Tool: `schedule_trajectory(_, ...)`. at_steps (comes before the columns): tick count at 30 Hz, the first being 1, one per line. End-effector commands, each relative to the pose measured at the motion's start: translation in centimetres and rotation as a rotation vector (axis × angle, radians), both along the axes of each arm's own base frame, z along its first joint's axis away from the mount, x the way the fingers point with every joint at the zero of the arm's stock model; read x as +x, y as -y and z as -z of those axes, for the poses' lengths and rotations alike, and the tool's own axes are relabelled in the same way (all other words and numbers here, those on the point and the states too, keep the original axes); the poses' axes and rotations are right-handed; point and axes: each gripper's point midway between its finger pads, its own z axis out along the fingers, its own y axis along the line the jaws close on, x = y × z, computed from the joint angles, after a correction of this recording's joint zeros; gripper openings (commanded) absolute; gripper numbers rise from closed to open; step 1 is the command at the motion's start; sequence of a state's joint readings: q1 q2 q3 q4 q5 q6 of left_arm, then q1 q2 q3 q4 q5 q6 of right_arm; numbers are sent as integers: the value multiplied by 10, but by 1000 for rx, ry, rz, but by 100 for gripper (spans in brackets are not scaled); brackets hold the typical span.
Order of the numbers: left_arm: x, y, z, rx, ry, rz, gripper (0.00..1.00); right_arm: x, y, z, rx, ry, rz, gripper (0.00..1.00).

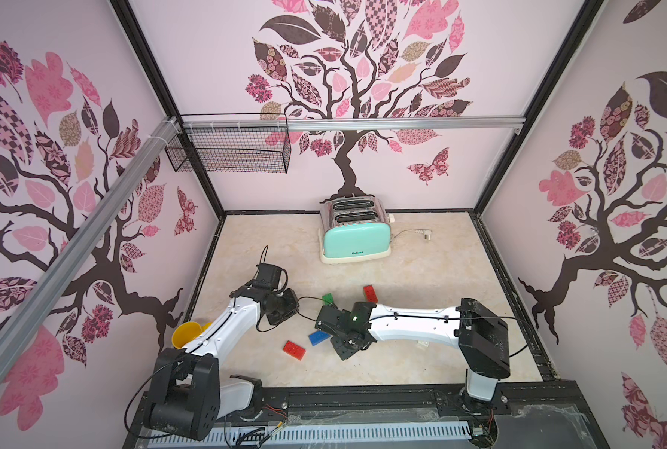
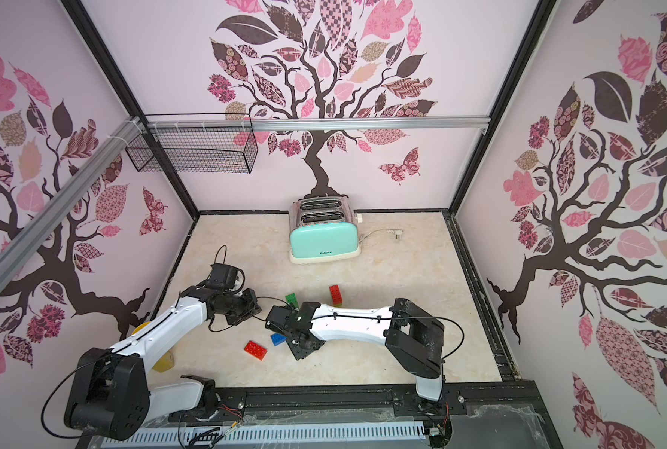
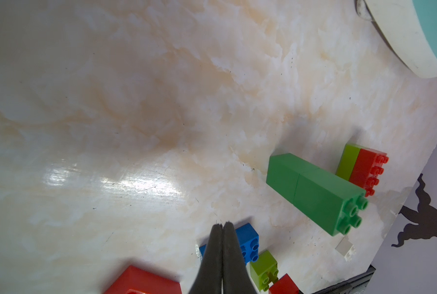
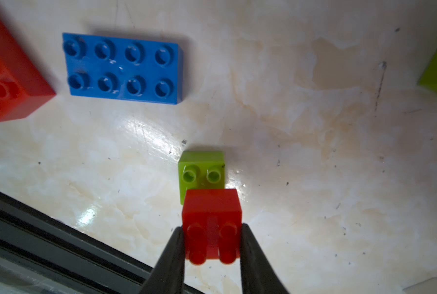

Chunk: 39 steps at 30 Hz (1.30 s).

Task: Assemble a spoon with lego
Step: Assemble the lego brick with the lego brick, then pick up the lego brick from the center of the board.

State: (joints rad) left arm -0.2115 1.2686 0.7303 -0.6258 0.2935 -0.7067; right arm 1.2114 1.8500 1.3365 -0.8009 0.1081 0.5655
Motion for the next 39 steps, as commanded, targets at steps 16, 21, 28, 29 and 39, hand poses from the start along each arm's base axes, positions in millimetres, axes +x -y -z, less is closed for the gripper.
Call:
schedule_trajectory(16, 1, 3, 5, -23, 6, 10, 0, 2, -7, 17, -105, -45, -30, 24)
schedule_trajectory(21, 1, 4, 7, -30, 1, 8, 0, 1, -1, 31, -156, -75, -20, 25)
schedule_trajectory(28, 0, 5, 8, -36, -3, 8, 0, -8, 1, 60, -158, -161, -22, 26)
schedule_trajectory(29, 0, 5, 8, -37, -4, 8, 0, -9, 4, 67, -162, -173, -18, 26)
schedule_trajectory(39, 4, 11, 9, -70, -20, 9, 0, 6, 14, 29, -142, -89, 14, 22)
